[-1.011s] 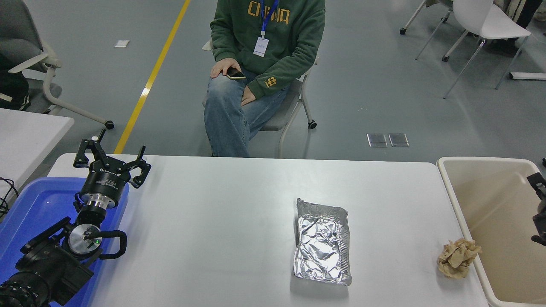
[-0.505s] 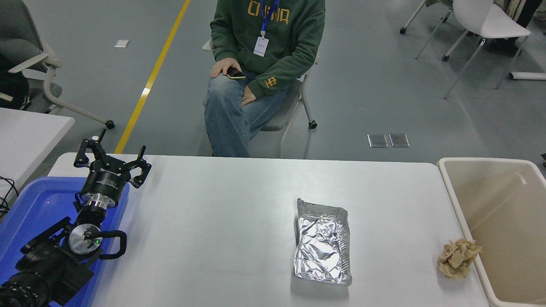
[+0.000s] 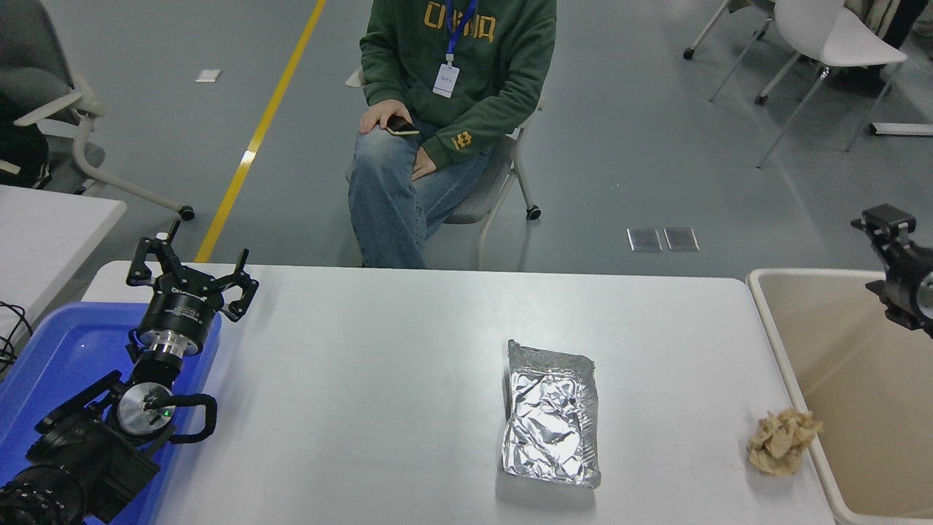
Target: Clean the table surface
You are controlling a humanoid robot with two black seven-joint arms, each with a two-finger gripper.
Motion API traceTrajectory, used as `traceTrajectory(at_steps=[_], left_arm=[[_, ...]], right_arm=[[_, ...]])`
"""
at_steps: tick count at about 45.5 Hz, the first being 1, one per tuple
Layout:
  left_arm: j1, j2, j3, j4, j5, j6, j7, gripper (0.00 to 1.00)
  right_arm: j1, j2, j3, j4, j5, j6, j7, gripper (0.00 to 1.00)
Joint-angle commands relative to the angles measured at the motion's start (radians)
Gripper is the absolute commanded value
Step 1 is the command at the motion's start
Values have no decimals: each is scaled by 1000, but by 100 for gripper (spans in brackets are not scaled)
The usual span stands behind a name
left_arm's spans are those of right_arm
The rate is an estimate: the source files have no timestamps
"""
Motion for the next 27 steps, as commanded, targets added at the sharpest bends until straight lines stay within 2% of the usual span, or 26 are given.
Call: traceTrajectory(at_steps=[1,7,13,18,27], left_arm=[[1,0,0,0,1,0,0,100],[1,0,0,0,1,0,0,100],[1,0,0,0,1,0,1,100],[1,0,0,0,1,0,1,100],[1,0,0,0,1,0,1,100]], right_arm=[[7,1,22,190,64,-16,2,100],[2,29,71,233,161,-19,4,100],[-1,63,100,243,343,-17,20,100],[-10,116,106,247,480,-11,77,100],[-56,215,129,247,538,-8,191,100]])
